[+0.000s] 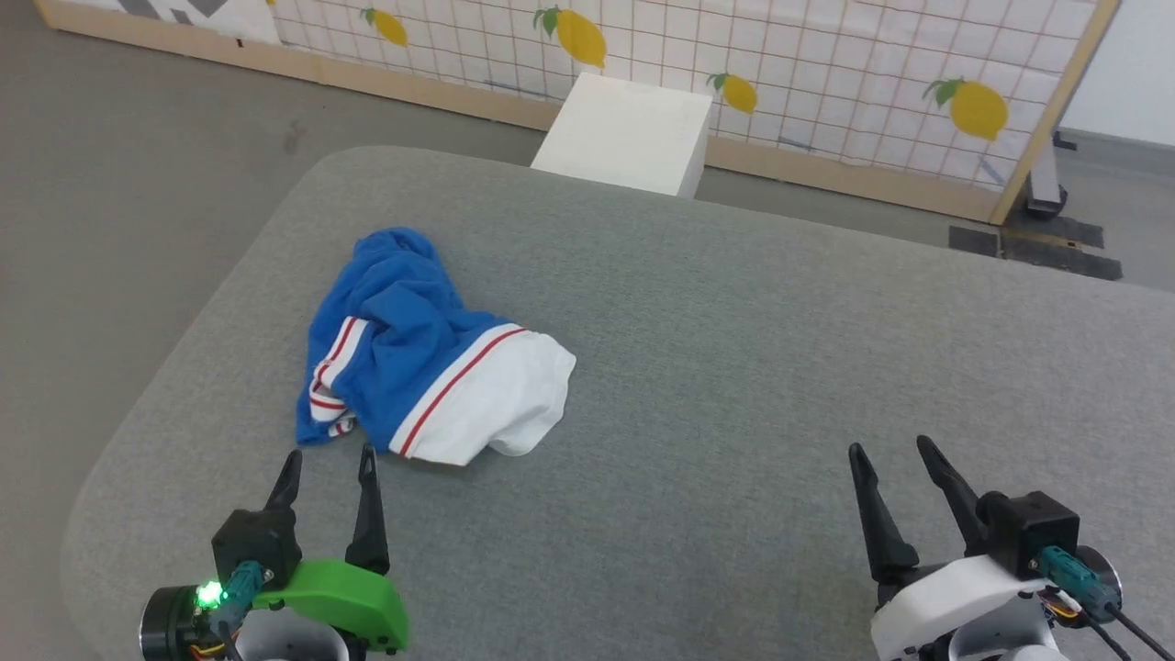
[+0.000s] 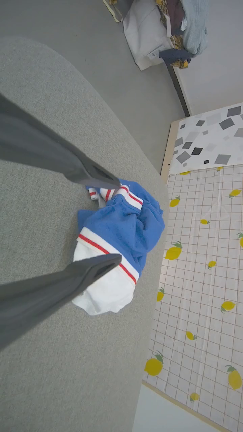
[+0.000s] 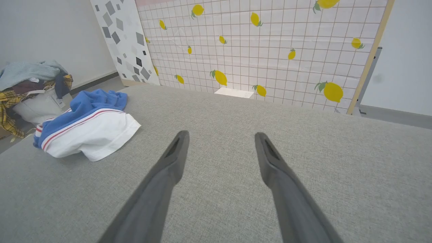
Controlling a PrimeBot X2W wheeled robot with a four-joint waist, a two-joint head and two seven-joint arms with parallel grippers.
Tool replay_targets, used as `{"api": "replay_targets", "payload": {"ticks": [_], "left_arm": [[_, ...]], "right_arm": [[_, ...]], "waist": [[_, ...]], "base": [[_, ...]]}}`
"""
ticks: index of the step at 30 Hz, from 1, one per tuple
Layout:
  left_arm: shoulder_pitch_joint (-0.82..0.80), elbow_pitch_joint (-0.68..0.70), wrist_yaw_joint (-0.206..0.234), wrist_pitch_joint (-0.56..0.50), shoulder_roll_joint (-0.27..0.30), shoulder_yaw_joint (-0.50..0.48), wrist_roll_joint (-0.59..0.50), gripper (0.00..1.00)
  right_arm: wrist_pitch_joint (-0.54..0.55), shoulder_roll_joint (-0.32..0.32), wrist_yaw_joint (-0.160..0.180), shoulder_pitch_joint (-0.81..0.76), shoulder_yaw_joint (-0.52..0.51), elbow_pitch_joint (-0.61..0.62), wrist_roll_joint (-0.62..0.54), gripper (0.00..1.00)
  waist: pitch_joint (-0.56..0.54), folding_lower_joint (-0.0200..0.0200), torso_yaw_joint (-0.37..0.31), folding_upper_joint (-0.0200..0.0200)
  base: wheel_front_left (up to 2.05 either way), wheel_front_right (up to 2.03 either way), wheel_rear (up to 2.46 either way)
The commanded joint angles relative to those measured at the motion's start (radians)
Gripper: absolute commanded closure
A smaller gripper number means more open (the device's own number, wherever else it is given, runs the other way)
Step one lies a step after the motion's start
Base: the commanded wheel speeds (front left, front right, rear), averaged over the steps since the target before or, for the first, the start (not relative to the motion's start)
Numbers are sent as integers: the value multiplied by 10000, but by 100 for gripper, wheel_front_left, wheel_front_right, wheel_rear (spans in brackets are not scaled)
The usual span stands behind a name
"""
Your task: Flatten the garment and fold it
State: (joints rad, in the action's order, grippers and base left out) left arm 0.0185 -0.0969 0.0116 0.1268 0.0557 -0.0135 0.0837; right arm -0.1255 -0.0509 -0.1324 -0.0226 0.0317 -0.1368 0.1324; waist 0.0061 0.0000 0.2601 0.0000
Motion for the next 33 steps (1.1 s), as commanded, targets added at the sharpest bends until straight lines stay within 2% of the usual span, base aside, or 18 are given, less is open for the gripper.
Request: {"api": "replay_targets", "payload": {"ticks": [1,28,33], "left_arm": [[-135,-74,106,115,-29,-6,77,0],[-198,-449,208,689,-41,-99,275,0],[-667,-927,-81,778,-9,-93,631,0]], "right_arm": [[-121,4,9,-80,37,-80,129,0],[-698,5,13,-114,203,-730,752,0],[-804,6,13,-75,171,-820,797,0]], "waist": [[-2,0,105,0],[-17,0,1131,0],[53,0,1257,0]], "base": [[0,0,0],[0,0,0],[0,0,0]]}}
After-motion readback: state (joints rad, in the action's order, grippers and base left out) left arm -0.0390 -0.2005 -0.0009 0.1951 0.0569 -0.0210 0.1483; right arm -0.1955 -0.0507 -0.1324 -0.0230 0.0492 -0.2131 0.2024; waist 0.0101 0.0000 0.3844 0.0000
